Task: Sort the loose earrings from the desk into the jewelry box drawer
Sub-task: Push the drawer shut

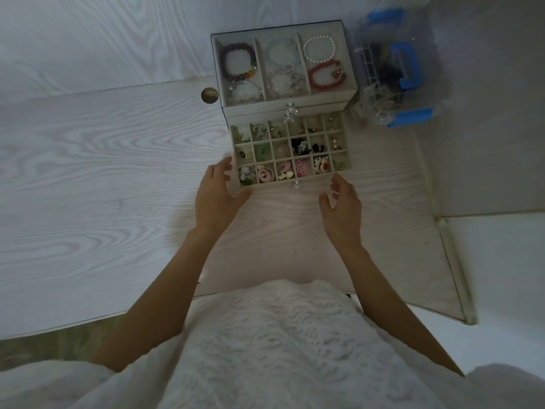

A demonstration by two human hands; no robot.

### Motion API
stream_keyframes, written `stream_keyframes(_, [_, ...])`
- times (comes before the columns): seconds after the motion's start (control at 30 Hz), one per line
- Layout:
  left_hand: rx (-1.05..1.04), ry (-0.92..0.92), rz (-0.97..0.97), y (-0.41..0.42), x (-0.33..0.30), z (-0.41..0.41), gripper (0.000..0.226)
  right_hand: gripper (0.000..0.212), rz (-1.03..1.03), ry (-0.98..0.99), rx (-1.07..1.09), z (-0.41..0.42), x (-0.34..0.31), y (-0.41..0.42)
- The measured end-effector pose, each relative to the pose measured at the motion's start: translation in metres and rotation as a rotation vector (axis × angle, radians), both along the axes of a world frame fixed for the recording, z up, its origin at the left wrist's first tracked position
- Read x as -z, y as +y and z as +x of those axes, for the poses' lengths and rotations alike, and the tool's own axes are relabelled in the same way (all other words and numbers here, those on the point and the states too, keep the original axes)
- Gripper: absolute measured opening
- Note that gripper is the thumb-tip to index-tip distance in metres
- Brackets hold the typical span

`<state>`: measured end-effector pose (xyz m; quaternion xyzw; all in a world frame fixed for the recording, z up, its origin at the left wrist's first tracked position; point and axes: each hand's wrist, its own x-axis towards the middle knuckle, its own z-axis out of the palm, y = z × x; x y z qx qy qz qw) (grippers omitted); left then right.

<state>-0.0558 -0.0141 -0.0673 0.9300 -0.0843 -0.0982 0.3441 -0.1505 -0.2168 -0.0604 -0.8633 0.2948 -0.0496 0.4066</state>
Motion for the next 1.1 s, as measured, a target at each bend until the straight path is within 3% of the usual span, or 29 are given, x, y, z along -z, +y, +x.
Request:
stream_keyframes(0.13, [-0.084, 0.083, -0.083, -0.001, -0.002, 0.005, 0.054, 0.042, 0.011, 0.021, -0.025, 0.009, 0.003, 0.012])
stream_keyframes(0.3, [-0.162, 0.072, -0.023, -0.005, -0.002, 0.025, 0.046, 0.043, -0.091, 0.086, -0.101, 0.030, 0.006, 0.012])
stream_keyframes(0.53, [-0.123, -0.044, 0.078, -0.009, 0.005, 0.069, 0.069, 0.061, -0.199, 0.206, -0.223, 0.067, 0.007, 0.008])
stream_keyframes(0.83, [-0.073, -0.317, 0.148, -0.014, 0.000, 0.096, 0.044, 0.066, -0.264, 0.312, -0.300, 0.102, 0.003, -0.013])
stream_keyframes(1.1, [-0.071, -0.157, 0.145, -0.010, -0.010, 0.104, 0.030, 0.061, -0.172, 0.301, -0.331, 0.110, -0.017, -0.017])
